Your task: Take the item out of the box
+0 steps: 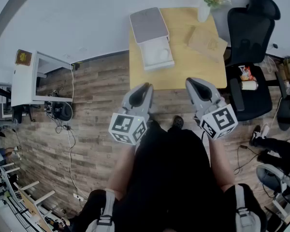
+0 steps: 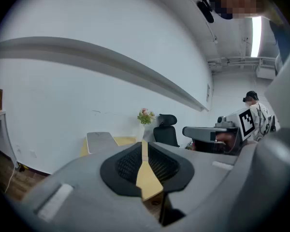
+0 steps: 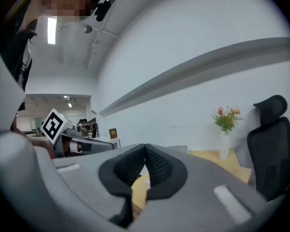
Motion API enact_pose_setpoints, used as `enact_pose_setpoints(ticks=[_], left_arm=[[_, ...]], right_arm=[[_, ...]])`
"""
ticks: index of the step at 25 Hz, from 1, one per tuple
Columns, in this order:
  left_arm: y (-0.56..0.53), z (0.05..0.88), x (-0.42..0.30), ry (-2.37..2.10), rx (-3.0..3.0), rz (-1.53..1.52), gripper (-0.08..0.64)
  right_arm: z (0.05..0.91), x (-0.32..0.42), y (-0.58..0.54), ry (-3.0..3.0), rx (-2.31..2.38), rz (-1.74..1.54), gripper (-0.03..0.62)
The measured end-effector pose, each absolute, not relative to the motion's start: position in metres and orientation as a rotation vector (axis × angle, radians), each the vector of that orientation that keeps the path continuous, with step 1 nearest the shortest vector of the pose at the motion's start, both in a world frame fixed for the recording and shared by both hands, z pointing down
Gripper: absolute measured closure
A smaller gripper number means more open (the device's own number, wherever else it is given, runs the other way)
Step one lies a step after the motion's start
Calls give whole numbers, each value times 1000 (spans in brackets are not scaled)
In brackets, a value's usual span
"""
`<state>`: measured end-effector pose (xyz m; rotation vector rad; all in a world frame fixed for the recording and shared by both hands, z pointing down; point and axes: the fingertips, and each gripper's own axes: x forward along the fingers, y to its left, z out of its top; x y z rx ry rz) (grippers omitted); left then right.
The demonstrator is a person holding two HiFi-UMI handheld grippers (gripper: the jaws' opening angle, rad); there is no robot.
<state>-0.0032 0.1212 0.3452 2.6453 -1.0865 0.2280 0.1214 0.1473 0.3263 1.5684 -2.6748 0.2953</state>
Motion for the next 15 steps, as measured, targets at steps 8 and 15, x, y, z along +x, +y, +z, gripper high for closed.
enact_pose_setpoints(ticks=[8, 15], left_arm=[[127, 349, 17, -1064, 2635, 235, 515], [129, 351, 30, -1069, 2623, 237, 515]], right_arm=[[326, 137, 154, -2661, 1575, 293, 589], [328, 152, 154, -2684, 1581, 324, 589]])
